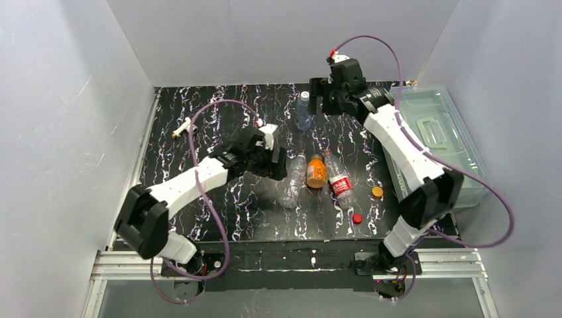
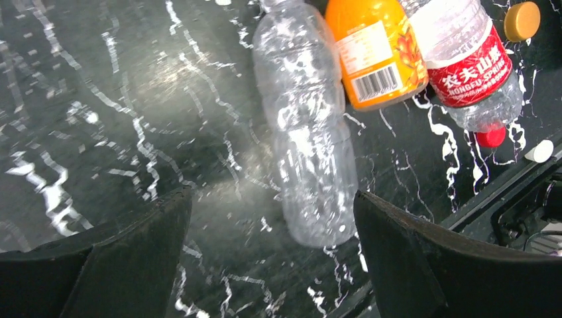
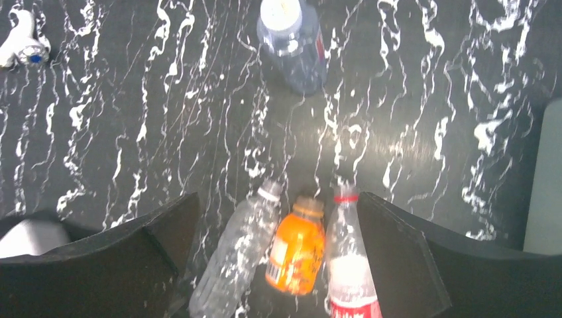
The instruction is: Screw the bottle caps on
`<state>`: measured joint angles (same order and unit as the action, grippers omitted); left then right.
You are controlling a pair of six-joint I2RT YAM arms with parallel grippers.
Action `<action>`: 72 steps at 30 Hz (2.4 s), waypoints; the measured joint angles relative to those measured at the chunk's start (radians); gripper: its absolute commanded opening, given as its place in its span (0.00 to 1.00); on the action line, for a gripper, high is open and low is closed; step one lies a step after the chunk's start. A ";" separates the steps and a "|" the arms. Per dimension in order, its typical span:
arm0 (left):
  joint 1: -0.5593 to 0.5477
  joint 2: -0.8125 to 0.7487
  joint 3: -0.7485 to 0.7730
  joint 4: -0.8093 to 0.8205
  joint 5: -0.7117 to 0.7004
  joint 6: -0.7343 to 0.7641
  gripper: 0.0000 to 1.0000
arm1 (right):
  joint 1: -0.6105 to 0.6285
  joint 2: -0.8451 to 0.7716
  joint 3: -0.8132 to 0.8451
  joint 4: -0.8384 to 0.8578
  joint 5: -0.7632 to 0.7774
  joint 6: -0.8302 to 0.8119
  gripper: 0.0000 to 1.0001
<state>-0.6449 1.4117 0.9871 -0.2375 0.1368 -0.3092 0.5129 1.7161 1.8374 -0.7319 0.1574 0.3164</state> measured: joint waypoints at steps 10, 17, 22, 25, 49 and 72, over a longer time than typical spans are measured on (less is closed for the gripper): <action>-0.100 0.260 0.112 0.035 -0.055 -0.071 0.82 | 0.003 -0.297 -0.310 -0.049 0.012 0.107 0.98; -0.122 0.335 0.114 0.063 -0.065 -0.079 0.78 | 0.004 -0.451 -0.472 -0.087 0.018 0.154 0.98; -0.123 0.369 0.124 0.090 -0.054 -0.075 0.74 | 0.004 -0.514 -0.579 -0.111 0.020 0.183 0.97; -0.123 0.389 0.125 0.105 -0.053 -0.066 0.69 | 0.005 -0.529 -0.656 -0.119 0.016 0.200 0.95; -0.097 -0.090 -0.014 0.137 -0.115 0.134 0.51 | 0.083 -0.748 -1.121 -0.150 0.021 0.498 0.67; -0.079 -0.282 -0.073 0.095 -0.151 0.159 0.52 | 0.083 -0.740 -1.328 -0.056 0.166 0.715 0.57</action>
<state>-0.7235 1.1297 0.9142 -0.1421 -0.0143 -0.1497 0.5961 0.9760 0.5095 -0.7883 0.3229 1.0313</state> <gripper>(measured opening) 0.541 0.585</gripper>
